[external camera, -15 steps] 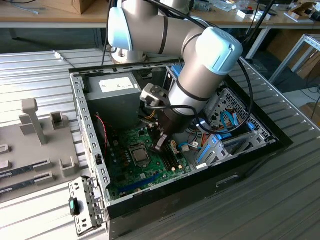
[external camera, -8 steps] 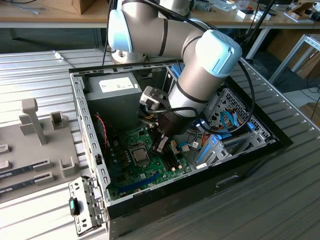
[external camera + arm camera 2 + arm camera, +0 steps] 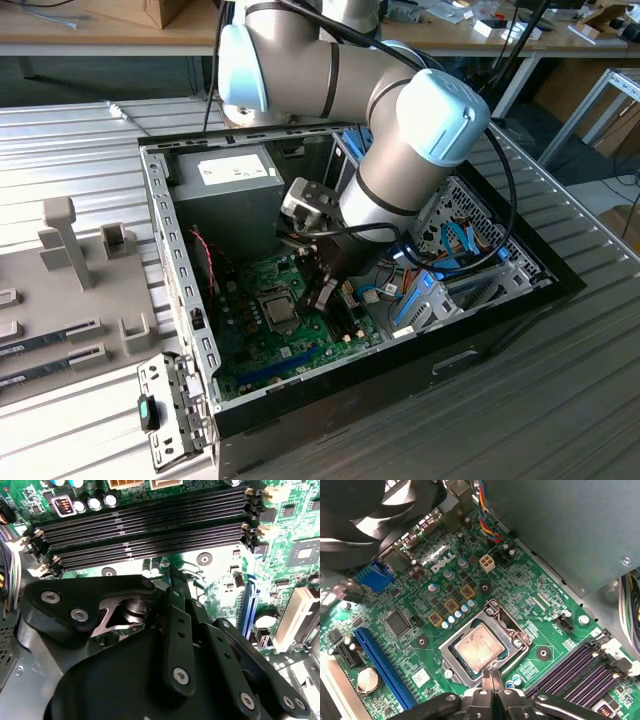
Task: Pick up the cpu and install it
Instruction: 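Install the first cpu locking lever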
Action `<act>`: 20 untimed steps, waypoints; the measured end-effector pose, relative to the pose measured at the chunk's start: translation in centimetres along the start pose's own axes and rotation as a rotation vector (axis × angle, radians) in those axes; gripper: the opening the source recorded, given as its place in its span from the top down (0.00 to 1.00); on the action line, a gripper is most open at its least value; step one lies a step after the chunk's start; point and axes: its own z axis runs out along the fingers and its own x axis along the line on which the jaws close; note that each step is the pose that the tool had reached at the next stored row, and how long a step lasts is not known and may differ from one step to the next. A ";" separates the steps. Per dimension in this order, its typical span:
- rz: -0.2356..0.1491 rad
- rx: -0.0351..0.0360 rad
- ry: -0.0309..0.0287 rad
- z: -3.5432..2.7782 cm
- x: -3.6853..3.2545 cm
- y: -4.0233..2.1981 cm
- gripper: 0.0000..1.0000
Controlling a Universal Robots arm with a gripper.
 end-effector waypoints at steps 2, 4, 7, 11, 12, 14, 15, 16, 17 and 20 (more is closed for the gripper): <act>-0.011 0.0007 0.0011 0.04 -0.03 -0.09 0.89; -0.020 0.0013 0.0021 0.07 -0.11 -0.20 0.89; -0.034 0.0021 0.0029 0.11 -0.22 -0.35 0.89; -0.045 -0.0081 -0.0092 0.12 -0.10 -0.52 0.89; -0.047 -0.0122 -0.0141 0.10 -0.06 -0.54 0.89; -0.051 -0.0236 -0.0284 -0.33 0.04 -0.47 0.89; -0.052 -0.0278 -0.0335 -0.66 0.07 -0.42 0.89; -0.057 -0.0418 -0.0501 -0.35 0.37 -0.81 0.89; -0.056 -0.0399 -0.0478 -0.21 0.57 -1.02 0.89; -0.054 -0.0334 -0.0392 -0.09 0.93 -1.64 0.89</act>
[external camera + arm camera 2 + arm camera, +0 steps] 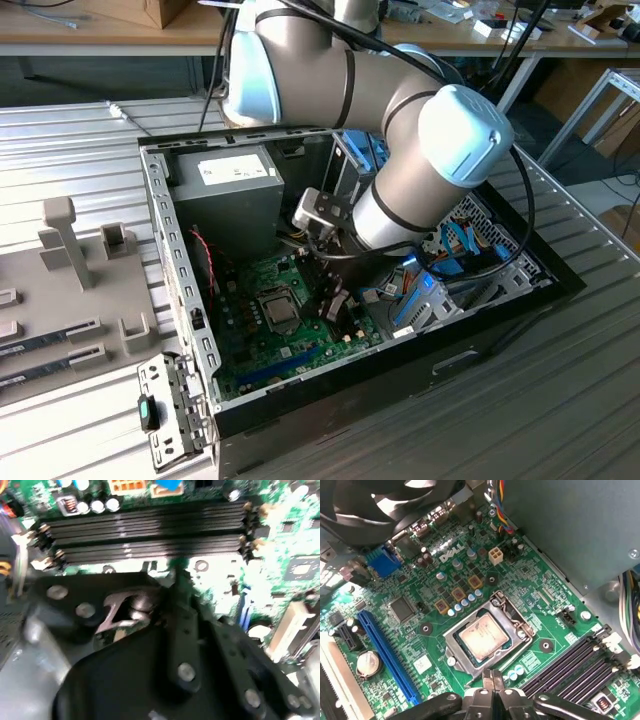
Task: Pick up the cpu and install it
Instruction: 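Install the first cpu locking lever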
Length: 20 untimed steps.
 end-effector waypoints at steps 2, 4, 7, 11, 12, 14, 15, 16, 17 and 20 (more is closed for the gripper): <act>0.001 0.0028 0.0041 0.03 -0.01 -0.06 0.89; 0.003 0.0078 0.0110 0.15 -0.06 -0.15 0.89; 0.004 0.0113 0.0164 0.41 -0.13 -0.28 0.89; 0.004 0.0099 0.0144 0.51 -0.30 -0.50 0.89; 0.002 0.0071 0.0109 0.50 -0.30 -0.50 0.89; 0.000 0.0015 0.0039 0.50 -0.30 -0.49 0.89; 0.000 -0.0008 0.0008 0.46 -0.30 -0.48 0.89; -0.002 -0.0060 -0.0067 0.26 -0.30 -0.44 0.89; -0.004 -0.0096 -0.0116 -0.06 -0.30 -0.36 0.89; -0.006 -0.0173 -0.0202 -0.69 -0.27 -0.19 0.89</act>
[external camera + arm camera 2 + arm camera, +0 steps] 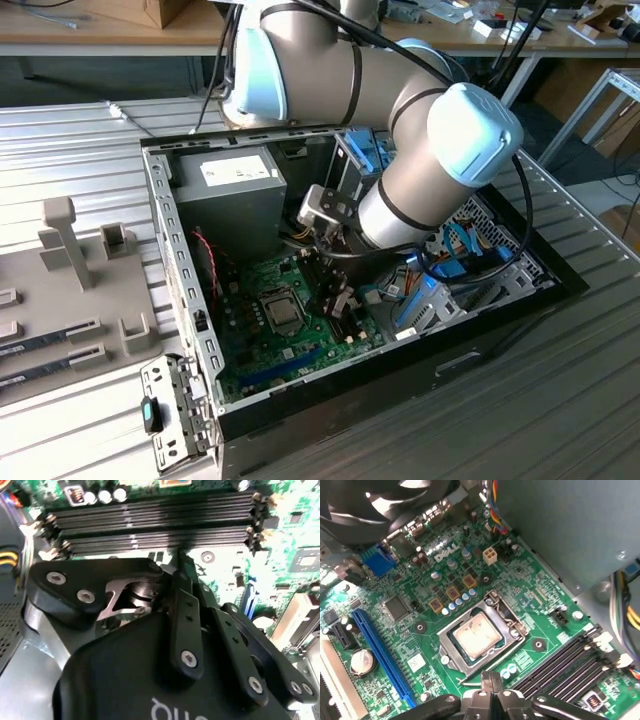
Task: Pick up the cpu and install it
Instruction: 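Install the first cpu locking lever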
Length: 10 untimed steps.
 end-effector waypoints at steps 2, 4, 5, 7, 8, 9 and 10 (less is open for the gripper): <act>-0.001 -0.0043 -0.0054 -0.22 -0.04 0.09 0.89; -0.004 -0.0100 -0.0125 -0.24 -0.23 0.25 0.89; -0.005 -0.0132 -0.0165 -0.22 -0.52 0.48 0.89; -0.006 -0.0169 -0.0211 -0.18 -0.99 0.85 0.89; -0.007 -0.0185 -0.0238 -0.21 -1.05 0.98 0.89; -0.008 -0.0206 -0.0292 -0.26 -1.02 1.15 0.89; -0.009 -0.0212 -0.0323 -0.35 -0.96 1.26 0.89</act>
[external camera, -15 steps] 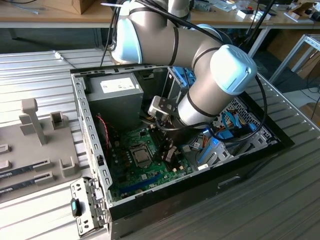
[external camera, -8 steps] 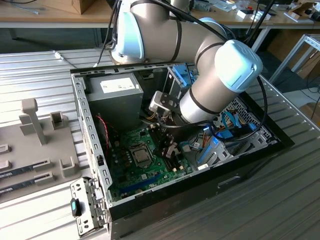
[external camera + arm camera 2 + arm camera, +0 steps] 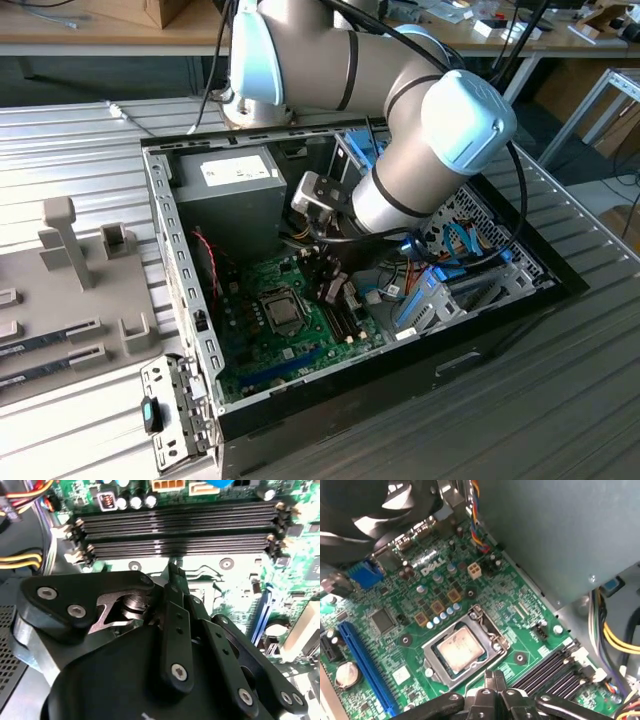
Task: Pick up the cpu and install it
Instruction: 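Install the first cpu locking lever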
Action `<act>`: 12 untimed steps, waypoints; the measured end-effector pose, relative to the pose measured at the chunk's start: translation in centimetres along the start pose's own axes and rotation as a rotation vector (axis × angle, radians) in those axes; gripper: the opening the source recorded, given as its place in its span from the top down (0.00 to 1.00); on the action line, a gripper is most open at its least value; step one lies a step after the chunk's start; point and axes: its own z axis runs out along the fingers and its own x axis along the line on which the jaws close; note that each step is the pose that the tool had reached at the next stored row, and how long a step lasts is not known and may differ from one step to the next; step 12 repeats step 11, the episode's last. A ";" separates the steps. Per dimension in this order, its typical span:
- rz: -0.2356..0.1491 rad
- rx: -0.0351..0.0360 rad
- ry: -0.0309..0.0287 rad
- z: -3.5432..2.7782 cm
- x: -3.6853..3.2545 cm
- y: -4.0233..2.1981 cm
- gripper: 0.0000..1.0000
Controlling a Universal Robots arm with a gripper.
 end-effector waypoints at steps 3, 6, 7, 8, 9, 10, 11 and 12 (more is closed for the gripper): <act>-0.002 -0.0030 -0.0072 -0.85 0.12 0.35 0.89; -0.002 -0.0033 -0.0077 -0.97 0.12 0.38 0.89; -0.002 -0.0032 -0.0073 -1.00 0.13 0.39 0.89; -0.002 -0.0032 -0.0074 -1.00 0.12 0.39 0.89; -0.002 -0.0032 -0.0074 -1.00 0.13 0.39 0.89; -0.002 -0.0032 -0.0074 -1.01 0.13 0.40 0.89; -0.002 -0.0032 -0.0074 -1.02 0.13 0.40 0.89; -0.002 -0.0032 -0.0074 -1.02 0.13 0.40 0.89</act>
